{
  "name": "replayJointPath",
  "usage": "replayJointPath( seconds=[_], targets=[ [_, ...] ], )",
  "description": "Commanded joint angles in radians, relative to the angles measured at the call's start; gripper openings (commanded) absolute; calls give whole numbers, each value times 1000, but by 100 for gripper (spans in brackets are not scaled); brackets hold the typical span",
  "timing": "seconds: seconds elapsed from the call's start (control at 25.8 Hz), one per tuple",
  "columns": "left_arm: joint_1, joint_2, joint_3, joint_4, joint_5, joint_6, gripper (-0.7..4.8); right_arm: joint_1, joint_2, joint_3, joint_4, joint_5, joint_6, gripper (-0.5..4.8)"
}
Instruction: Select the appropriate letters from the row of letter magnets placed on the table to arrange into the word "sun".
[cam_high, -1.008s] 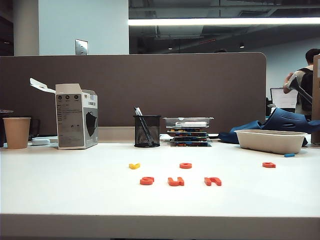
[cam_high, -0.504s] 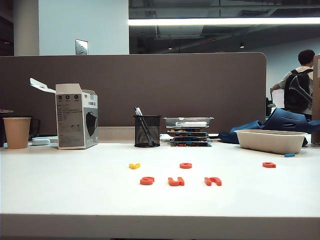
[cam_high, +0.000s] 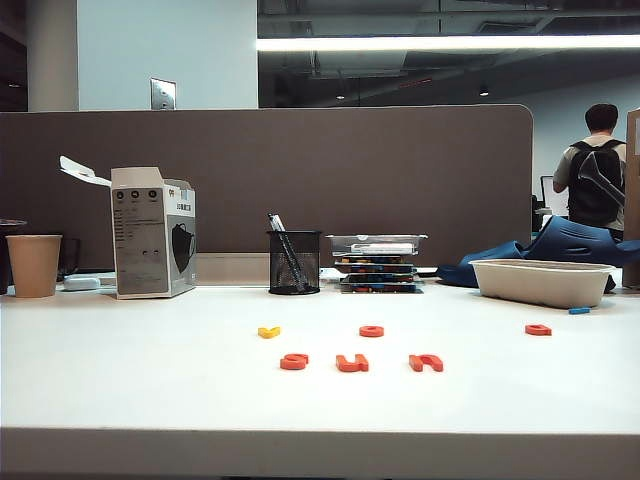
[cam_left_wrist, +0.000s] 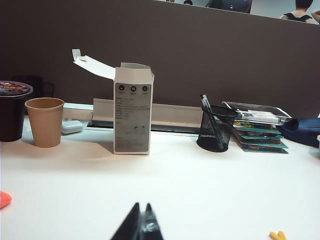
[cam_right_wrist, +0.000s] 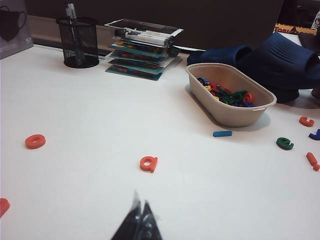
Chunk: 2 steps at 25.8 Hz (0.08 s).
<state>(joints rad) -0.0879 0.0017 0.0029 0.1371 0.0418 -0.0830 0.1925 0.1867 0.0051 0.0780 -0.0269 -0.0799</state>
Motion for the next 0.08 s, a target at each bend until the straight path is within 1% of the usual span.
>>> replayJointPath(
  seconds=[0.04,0.08],
  targets=[
    [2,0,5,6,0,0,-5,1,0,-6,14,2,-3,-1],
    [2,0,5,6,0,0,-5,1,0,-6,14,2,-3,-1]
  ],
)
